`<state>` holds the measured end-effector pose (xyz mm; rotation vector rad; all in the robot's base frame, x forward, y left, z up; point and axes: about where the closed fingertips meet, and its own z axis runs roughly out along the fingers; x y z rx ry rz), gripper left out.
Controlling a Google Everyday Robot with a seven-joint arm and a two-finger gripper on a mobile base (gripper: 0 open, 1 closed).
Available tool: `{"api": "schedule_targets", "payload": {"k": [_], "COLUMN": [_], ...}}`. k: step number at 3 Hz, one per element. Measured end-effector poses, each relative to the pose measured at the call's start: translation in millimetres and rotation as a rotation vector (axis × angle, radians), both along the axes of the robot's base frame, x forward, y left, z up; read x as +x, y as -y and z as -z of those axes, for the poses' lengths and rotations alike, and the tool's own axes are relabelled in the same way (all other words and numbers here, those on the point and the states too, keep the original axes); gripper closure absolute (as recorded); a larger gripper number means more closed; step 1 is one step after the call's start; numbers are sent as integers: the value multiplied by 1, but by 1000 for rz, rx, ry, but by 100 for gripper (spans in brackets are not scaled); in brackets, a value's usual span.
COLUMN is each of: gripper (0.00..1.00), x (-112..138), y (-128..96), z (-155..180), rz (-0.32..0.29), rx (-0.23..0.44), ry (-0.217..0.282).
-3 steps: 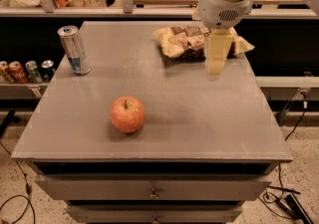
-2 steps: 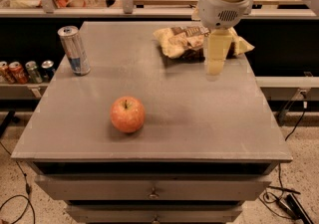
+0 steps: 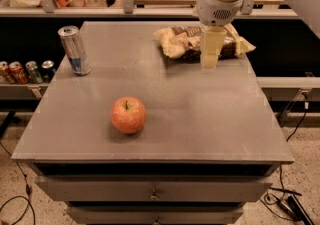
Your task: Pick brown chip bag
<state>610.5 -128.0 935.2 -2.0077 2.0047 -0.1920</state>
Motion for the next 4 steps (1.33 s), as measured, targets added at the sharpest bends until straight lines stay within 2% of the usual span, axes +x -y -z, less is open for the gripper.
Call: {"api": "schedule_targets", "payload": {"k": [2, 3, 4], "gripper": [0, 0, 0], "x": [74, 98, 115], "y": [20, 29, 32], "z": [20, 30, 44], "rz": [91, 152, 183], "rx": [-23, -27, -37], "ry": [34, 61, 66]}}
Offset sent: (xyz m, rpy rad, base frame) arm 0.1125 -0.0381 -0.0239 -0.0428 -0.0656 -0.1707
